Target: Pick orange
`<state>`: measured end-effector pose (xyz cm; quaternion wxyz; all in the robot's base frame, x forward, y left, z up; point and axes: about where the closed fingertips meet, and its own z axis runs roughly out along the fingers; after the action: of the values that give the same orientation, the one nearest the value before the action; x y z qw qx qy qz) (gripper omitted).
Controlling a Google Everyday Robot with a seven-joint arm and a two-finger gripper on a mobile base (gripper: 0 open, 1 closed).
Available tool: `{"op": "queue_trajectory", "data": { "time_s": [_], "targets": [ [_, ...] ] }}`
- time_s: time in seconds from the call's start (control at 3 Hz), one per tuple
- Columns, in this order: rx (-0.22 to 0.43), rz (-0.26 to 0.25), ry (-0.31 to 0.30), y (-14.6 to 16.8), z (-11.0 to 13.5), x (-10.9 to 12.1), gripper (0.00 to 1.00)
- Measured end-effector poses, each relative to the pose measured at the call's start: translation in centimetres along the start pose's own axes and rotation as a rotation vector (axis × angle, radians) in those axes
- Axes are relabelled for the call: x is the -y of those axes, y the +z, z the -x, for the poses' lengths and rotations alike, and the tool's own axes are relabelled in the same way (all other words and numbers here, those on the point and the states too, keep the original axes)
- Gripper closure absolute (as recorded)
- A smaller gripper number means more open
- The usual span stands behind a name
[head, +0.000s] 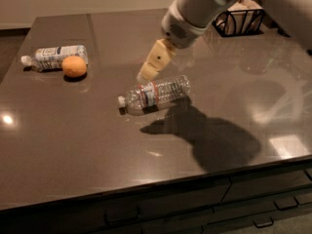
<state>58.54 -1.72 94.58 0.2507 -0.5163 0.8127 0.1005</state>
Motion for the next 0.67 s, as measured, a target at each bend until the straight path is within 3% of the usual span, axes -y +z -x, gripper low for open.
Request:
{"op": "queue_trajectory", "data": {
  "time_s": [0.33, 0.67],
  "targets": [
    [0.014, -0.012, 0.011, 3.93, 4.19, -1.1, 0.0],
    [0.014, -0.011, 0.014, 3.94, 4.25, -1.17, 0.0]
  ]
}}
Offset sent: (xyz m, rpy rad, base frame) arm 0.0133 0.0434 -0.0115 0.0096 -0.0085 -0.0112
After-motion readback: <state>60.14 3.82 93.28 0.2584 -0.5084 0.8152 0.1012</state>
